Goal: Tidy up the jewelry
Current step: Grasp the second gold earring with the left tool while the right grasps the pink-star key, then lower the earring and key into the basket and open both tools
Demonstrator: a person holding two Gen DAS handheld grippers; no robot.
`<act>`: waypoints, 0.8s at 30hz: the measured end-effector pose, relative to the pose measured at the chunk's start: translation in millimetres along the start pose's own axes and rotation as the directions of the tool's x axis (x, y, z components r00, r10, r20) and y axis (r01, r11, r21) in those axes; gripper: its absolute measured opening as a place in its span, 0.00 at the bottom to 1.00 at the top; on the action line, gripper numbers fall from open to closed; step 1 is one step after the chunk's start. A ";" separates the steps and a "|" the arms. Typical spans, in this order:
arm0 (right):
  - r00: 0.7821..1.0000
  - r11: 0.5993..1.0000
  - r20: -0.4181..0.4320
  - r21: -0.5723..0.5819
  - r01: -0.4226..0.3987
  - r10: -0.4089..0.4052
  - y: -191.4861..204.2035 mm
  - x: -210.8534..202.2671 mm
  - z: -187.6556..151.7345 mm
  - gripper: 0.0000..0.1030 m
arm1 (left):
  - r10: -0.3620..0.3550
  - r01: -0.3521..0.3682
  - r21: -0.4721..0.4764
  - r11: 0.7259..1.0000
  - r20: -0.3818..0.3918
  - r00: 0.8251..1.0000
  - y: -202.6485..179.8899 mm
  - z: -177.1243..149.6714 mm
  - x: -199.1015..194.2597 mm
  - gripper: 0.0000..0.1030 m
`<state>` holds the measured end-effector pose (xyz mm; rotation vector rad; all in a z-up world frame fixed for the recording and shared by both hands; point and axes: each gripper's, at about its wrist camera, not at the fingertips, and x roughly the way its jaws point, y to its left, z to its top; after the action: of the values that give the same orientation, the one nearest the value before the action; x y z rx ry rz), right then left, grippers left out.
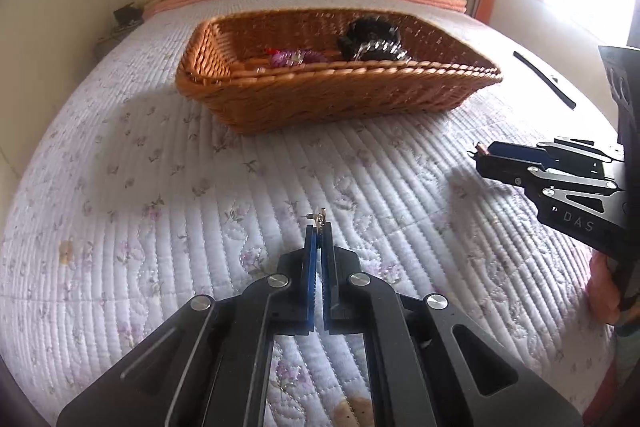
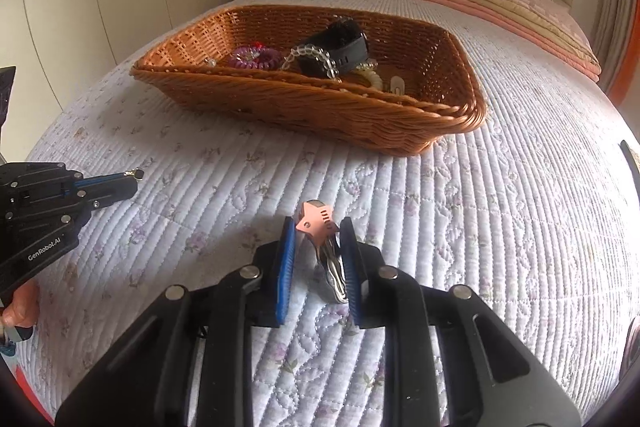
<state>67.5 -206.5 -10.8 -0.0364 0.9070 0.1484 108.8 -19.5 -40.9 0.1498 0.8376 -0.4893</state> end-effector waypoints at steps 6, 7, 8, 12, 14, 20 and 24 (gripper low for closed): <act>0.999 0.999 0.036 0.014 -0.034 0.034 0.6 -27.7 -0.8 0.19 | -0.025 0.025 0.002 1.000 0.103 0.994 -3.5 7.5 -36.3 0.00; 0.998 0.999 0.052 0.016 -0.032 0.031 0.8 -35.0 2.0 0.19 | -0.034 0.034 0.002 0.999 0.130 0.991 -4.3 12.9 -45.1 0.00; 0.997 1.000 0.068 0.015 -0.024 0.023 0.7 -41.8 5.9 0.19 | -0.037 0.037 0.003 0.999 0.156 0.987 -4.9 19.4 -53.0 0.00; 0.990 1.000 0.139 0.016 -0.012 0.010 -6.1 -65.3 39.0 0.19 | -0.033 0.030 0.016 0.999 0.228 0.973 -6.8 51.7 -69.9 0.00; 0.987 1.000 0.159 0.018 0.009 -0.012 -8.8 -67.5 57.2 0.19 | -0.030 0.026 0.019 0.999 0.245 0.969 -5.9 69.0 -68.7 0.00; 0.989 0.995 0.141 0.094 0.032 -0.045 -40.1 -29.8 123.8 0.19 | -0.028 0.034 -0.019 0.999 0.238 0.971 5.5 119.7 -33.3 0.00; 0.998 0.988 0.056 0.156 0.012 -0.020 -60.8 16.5 150.8 0.19 | -0.038 0.051 -0.073 0.996 0.169 0.985 16.2 143.8 13.9 0.00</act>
<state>204.2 -250.6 67.2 0.1051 0.8586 0.0630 221.5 -55.7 43.6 0.0181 0.6955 -0.5032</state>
